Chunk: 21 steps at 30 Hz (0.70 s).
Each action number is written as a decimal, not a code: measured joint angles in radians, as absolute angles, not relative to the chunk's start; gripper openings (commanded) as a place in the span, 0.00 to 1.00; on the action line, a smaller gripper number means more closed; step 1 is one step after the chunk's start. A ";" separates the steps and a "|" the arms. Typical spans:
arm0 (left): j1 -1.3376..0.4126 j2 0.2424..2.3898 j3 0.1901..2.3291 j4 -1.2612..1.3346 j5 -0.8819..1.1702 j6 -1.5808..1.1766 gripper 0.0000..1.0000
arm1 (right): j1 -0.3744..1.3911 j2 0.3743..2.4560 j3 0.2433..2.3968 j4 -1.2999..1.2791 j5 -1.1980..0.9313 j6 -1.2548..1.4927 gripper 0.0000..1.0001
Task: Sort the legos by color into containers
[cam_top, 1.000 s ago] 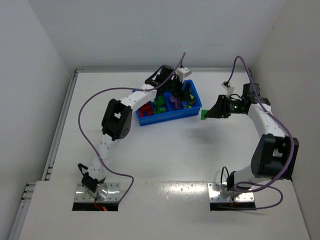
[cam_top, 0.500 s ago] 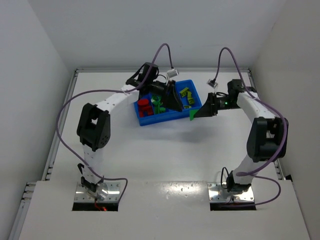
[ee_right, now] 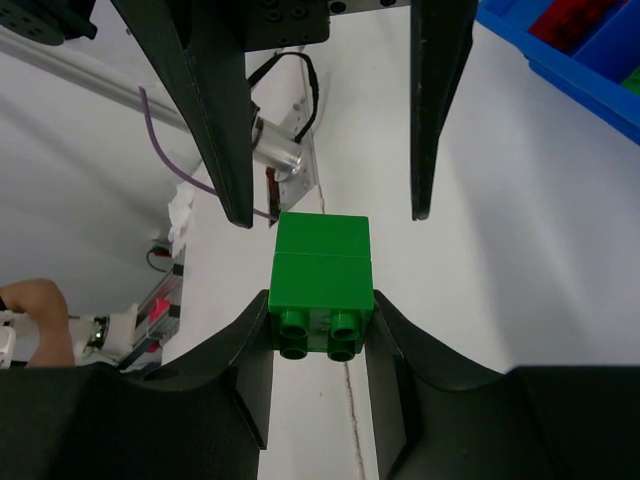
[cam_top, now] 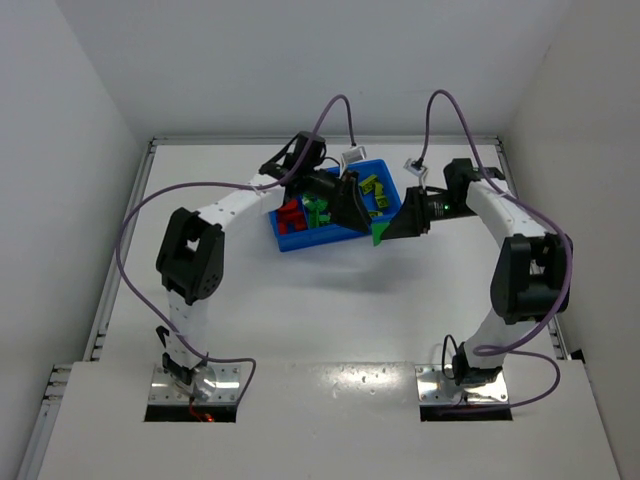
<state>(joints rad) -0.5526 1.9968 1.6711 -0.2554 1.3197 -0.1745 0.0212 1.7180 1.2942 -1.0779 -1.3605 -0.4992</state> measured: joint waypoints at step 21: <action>-0.580 1.999 1.653 -0.214 1.326 -0.199 0.00 | 0.080 1.718 1.327 -1.098 -1.290 -0.526 0.04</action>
